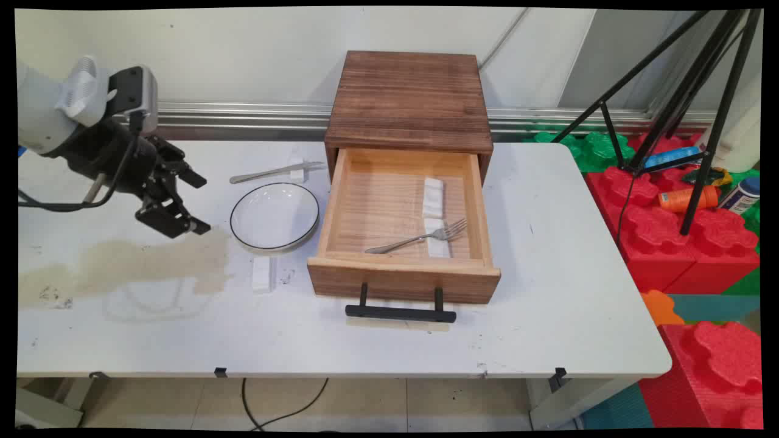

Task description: Pick up the knife from the left of the white plate

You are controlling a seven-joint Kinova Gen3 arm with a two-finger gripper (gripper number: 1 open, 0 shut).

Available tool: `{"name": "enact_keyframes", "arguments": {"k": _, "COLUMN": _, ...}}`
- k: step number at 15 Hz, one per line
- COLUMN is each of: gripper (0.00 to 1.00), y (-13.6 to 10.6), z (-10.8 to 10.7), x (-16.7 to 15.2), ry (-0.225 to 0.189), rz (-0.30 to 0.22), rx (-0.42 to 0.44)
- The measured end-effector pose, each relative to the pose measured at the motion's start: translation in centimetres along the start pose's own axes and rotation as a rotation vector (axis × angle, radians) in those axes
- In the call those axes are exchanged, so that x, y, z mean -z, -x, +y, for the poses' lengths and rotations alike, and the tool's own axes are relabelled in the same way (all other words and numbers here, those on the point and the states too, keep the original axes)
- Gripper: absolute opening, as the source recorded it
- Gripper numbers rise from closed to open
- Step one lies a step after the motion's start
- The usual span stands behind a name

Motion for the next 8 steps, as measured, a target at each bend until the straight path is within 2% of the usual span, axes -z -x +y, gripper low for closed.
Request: {"name": "enact_keyframes", "arguments": {"k": 8, "gripper": 1.0, "y": -2.1, "z": -3.3, "x": -1.7, "ry": -0.087, "rz": 0.004, "rx": 0.05}}
